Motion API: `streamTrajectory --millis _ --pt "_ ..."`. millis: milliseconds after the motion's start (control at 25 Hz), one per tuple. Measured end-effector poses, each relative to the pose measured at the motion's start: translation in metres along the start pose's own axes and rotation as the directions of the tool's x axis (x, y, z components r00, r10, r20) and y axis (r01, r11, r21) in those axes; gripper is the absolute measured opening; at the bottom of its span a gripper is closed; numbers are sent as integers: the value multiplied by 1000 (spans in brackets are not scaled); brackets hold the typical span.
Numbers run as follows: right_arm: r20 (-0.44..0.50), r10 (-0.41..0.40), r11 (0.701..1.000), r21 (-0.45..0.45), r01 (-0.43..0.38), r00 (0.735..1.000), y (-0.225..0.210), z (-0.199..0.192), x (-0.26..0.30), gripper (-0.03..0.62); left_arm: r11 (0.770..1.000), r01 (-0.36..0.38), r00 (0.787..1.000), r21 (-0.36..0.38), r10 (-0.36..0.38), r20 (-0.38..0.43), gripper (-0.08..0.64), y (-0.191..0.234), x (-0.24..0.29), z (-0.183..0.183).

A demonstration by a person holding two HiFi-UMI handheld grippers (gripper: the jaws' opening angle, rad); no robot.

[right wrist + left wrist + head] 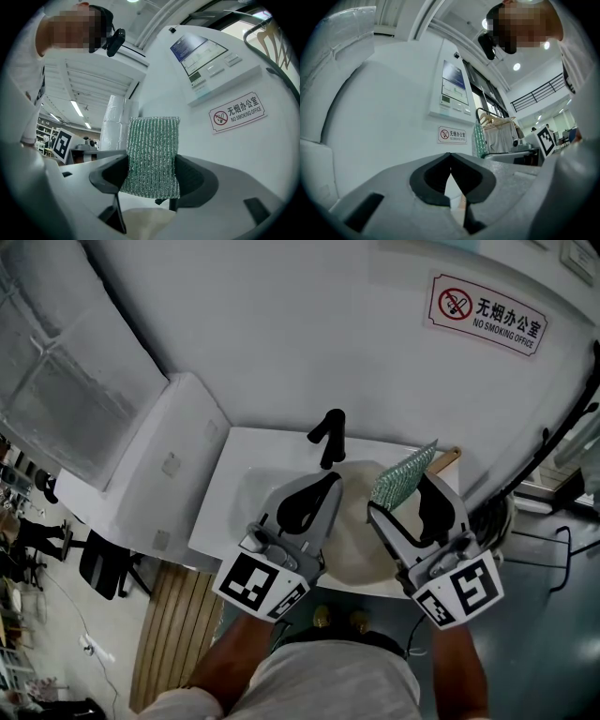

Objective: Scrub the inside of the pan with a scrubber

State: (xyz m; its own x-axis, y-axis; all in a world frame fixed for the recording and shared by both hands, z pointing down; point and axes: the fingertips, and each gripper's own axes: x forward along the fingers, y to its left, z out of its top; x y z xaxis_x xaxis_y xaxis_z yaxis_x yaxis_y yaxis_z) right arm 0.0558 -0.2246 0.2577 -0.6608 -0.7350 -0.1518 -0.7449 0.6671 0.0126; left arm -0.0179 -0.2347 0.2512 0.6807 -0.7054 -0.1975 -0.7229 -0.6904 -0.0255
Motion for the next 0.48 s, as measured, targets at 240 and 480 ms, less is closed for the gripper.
streamTrajectory --millis 240,480 --pt "-15 -5 1000 -24 5 1000 2 -2 0 304 1000 3 1000 -1 -3 2 17 0 -1 -1" --pt "-14 -8 1000 -21 8 1000 0 -1 1 304 1000 1 1000 -2 -1 4 15 1 1 -1"
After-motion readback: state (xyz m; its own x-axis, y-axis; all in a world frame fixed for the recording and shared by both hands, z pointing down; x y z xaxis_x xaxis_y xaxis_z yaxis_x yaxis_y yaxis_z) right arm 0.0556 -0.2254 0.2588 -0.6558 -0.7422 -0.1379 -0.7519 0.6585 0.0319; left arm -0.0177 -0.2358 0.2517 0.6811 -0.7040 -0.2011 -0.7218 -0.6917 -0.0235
